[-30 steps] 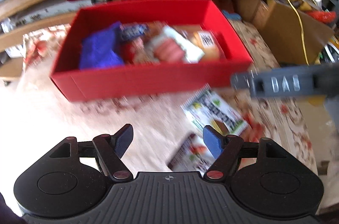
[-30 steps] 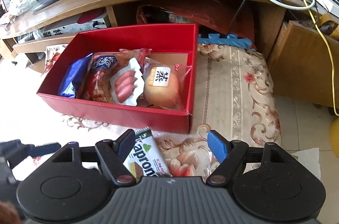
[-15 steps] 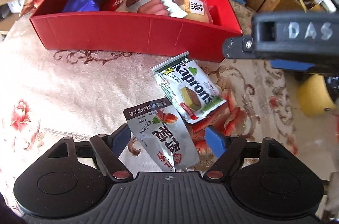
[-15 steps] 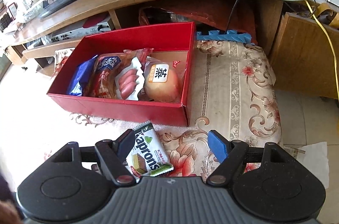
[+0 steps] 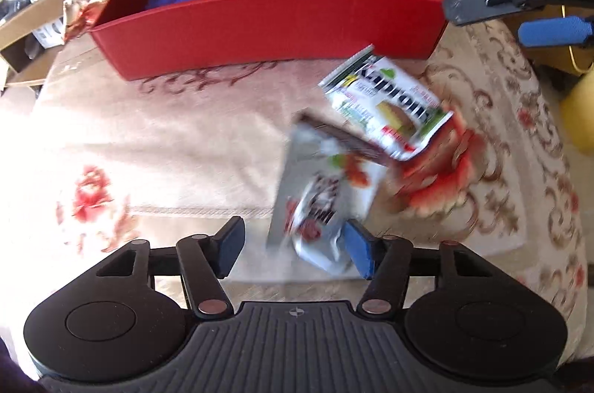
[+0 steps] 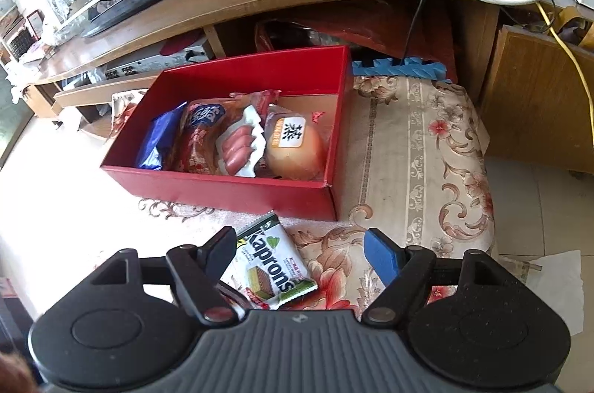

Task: Organize snacks
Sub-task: 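Move both grippers back to the last two snack packets beside the box, then grasp the white jerky packet with left gripper while right grasps Kaprons wafer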

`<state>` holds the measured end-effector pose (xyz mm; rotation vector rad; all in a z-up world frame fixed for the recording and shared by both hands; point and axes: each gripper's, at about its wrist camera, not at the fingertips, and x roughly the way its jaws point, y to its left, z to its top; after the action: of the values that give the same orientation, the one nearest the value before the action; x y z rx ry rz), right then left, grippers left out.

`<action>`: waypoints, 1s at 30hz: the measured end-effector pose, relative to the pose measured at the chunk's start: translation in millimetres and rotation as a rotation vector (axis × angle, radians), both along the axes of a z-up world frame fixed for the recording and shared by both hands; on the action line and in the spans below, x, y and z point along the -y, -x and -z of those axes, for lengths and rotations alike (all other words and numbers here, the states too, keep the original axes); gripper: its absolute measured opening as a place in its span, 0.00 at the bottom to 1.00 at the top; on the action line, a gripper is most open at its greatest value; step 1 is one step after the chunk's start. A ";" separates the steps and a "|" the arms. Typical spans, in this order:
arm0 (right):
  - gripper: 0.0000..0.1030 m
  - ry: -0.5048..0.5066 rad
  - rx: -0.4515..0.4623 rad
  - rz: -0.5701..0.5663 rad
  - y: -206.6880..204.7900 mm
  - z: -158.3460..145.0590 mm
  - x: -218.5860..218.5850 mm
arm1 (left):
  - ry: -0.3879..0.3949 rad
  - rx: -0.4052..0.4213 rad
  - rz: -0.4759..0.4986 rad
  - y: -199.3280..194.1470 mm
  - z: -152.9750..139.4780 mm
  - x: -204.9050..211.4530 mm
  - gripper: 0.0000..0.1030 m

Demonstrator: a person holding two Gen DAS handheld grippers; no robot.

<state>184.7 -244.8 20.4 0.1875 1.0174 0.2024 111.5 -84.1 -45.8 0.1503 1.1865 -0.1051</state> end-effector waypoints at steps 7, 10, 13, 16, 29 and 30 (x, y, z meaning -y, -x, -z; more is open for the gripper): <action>0.71 0.023 -0.026 -0.010 -2.6 7.4 -7.2 | 0.022 0.051 0.047 -2.5 -14.1 3.2 0.83; 0.71 0.028 -0.035 -0.003 -4.6 10.3 -6.2 | -0.043 0.065 0.179 -5.2 -9.6 27.7 0.85; 0.71 0.036 -0.050 0.004 -7.8 15.5 -5.9 | -0.077 0.054 0.250 -9.0 -2.6 36.1 0.85; 0.71 0.044 -0.063 -0.001 -10.8 20.2 -8.7 | -0.096 0.028 0.277 -12.7 6.1 28.8 0.85; 0.71 0.110 -0.144 -0.067 -28.5 47.8 -43.3 | 0.102 -0.010 0.196 -19.3 4.0 -17.9 0.59; 0.72 0.113 -0.148 -0.079 -30.1 48.9 -46.7 | 0.112 -0.011 0.186 -20.0 3.6 -21.6 0.59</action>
<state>214.8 -198.1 -28.5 0.0603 1.1817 0.2039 131.5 -62.5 -49.4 0.1618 1.1730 -0.3358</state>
